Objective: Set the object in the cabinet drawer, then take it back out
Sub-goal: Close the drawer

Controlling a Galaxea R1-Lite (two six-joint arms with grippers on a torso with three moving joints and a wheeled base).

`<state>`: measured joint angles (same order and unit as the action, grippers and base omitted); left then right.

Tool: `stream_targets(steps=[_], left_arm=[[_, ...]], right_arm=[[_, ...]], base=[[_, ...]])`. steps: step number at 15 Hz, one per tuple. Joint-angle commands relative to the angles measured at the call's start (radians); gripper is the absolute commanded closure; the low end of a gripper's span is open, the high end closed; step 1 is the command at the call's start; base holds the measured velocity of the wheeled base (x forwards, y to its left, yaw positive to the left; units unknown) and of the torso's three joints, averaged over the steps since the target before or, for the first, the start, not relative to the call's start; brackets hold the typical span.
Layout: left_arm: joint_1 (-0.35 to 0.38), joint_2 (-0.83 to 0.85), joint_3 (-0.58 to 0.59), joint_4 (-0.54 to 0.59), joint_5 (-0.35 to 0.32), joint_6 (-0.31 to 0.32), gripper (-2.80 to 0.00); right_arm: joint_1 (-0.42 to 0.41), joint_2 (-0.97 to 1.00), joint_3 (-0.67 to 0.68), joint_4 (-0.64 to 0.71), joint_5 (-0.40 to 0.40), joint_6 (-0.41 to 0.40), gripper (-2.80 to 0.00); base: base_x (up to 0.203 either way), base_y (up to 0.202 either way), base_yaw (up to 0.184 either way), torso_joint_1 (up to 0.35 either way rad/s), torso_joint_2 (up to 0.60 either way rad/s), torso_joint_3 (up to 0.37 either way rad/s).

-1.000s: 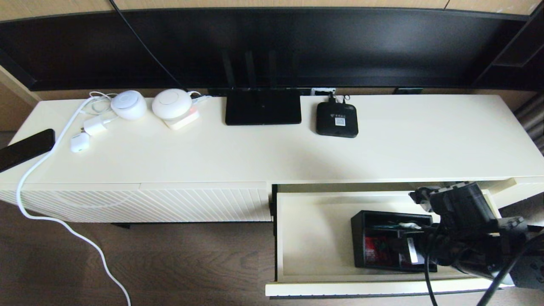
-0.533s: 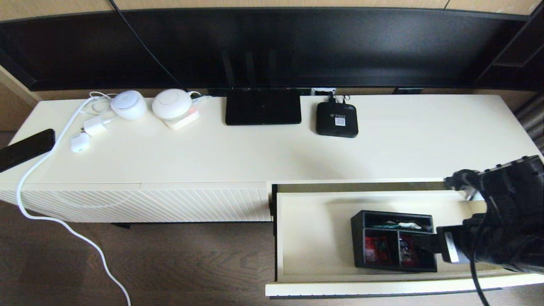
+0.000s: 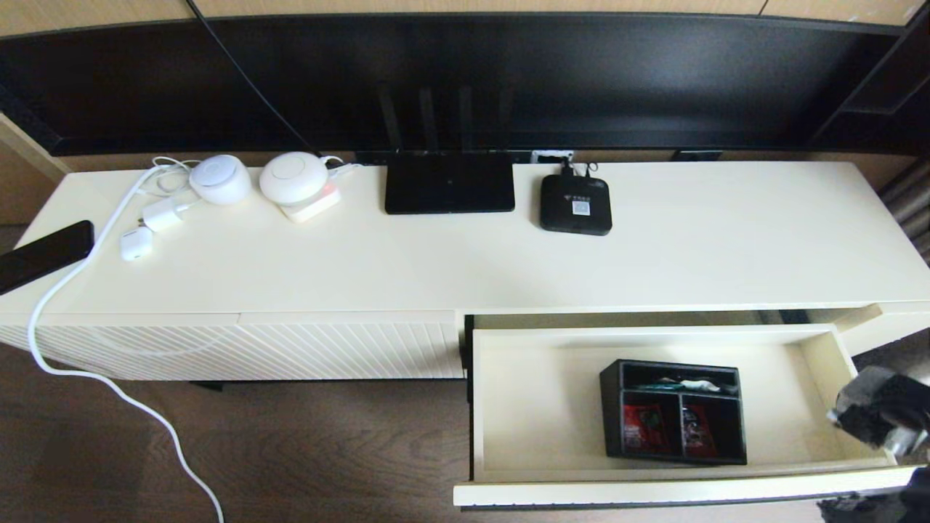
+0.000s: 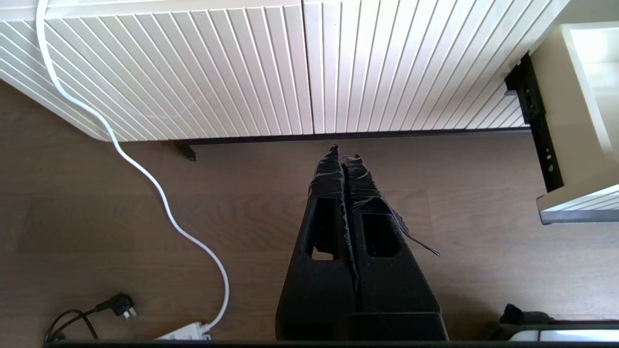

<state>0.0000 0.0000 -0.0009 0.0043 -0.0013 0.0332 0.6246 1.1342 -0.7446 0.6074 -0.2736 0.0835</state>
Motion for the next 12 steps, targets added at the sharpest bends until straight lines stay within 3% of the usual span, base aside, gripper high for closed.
stream_targets(steps=[1, 3, 9, 12], left_arm=[[0.0, 0.0, 0.0, -0.001, 0.0, 0.001, 0.0], [0.0, 0.002, -0.001, 0.0, 0.0, 0.001, 0.0], [0.0, 0.0, -0.001, -0.001, 0.0, 0.001, 0.0], [0.0, 0.002, 0.001, 0.0, 0.0, 0.001, 0.0]], right_arm=[[0.097, -0.033, 0.08, 0.002, 0.0, -0.032, 0.0], [0.157, -0.012, 0.168, -0.029, 0.002, -0.067, 0.0], [0.184, 0.16, 0.455, -0.527, 0.02, -0.222, 0.0], [0.184, 0.216, 0.512, -0.64, 0.022, -0.269, 0.0]], base=[[0.0, 0.0, 0.0, 0.0, 0.0, 0.0], [0.0, 0.0, 0.0, 0.0, 0.0, 0.0], [0.0, 0.0, 0.0, 0.0, 0.0, 0.0], [0.0, 0.0, 0.0, 0.0, 0.0, 0.0]])
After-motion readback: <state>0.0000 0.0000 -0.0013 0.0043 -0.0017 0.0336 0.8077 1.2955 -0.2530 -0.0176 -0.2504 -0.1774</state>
